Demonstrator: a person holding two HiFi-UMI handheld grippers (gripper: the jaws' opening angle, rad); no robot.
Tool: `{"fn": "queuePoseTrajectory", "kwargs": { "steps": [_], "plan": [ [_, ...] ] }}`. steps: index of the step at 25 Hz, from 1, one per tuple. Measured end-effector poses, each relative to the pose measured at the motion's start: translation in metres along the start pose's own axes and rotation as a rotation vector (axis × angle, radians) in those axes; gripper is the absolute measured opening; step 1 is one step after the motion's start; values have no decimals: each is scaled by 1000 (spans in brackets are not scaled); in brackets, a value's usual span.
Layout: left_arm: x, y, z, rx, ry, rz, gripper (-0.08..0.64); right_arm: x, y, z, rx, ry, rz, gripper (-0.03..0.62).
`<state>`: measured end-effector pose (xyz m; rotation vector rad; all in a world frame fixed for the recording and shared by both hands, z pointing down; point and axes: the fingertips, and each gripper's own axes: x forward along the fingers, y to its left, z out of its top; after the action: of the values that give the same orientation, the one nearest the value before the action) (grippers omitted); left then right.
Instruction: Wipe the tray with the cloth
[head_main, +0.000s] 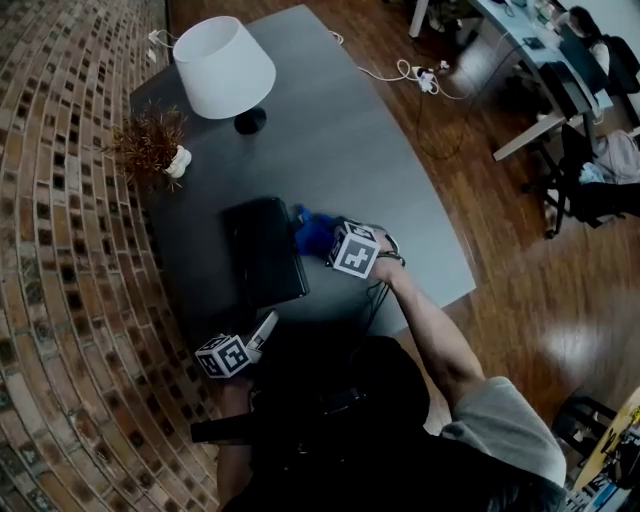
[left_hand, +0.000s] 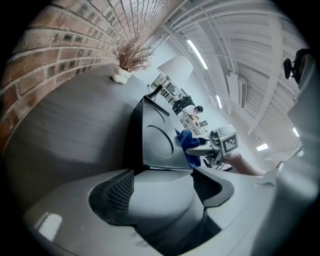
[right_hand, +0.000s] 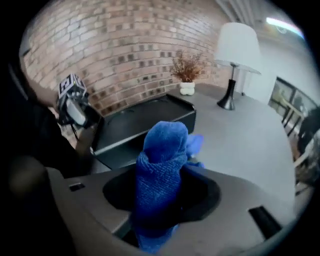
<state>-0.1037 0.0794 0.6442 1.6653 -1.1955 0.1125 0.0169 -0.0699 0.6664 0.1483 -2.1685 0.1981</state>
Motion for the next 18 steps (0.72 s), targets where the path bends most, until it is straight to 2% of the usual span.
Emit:
{"fn": "queuePoseTrajectory", "kwargs": {
  "steps": [1, 2, 3, 5, 7, 9, 10, 11, 14, 15, 16, 18],
  "plan": [
    [2, -2, -1, 1, 2, -6, 368, 5, 15, 4, 50, -29, 31, 201],
    [3, -3, -1, 4, 4, -9, 368, 14, 31, 8, 51, -39, 50, 201],
    [4, -4, -1, 7, 6, -9, 368, 22, 44, 9, 4, -23, 52, 201],
    [5, -5, -1, 4, 6, -15, 368, 26, 67, -4, -178, 33, 83, 198],
    [5, -5, -1, 2, 8, -21, 368, 13, 101, -23, -343, 59, 227, 198],
    [4, -5, -2, 5, 12, -22, 368, -3, 128, -38, -437, 65, 365, 199],
    [4, -5, -3, 5, 11, -24, 368, -8, 128, -41, -438, 57, 381, 199],
    [4, -6, -3, 5, 8, -27, 368, -9, 117, -39, -403, 40, 351, 199],
    [5, -6, -2, -4, -6, -31, 368, -2, 60, -19, -222, -6, 146, 199],
    [5, -6, -2, -9, -10, -30, 368, 1, 57, -14, -207, 3, 126, 199],
    [4, -5, -1, -15, -15, -27, 368, 4, 69, -13, -241, 28, 159, 199],
    [2, -3, -1, -28, -28, -17, 368, -1, 119, -27, -424, 101, 335, 199]
  ]
}}
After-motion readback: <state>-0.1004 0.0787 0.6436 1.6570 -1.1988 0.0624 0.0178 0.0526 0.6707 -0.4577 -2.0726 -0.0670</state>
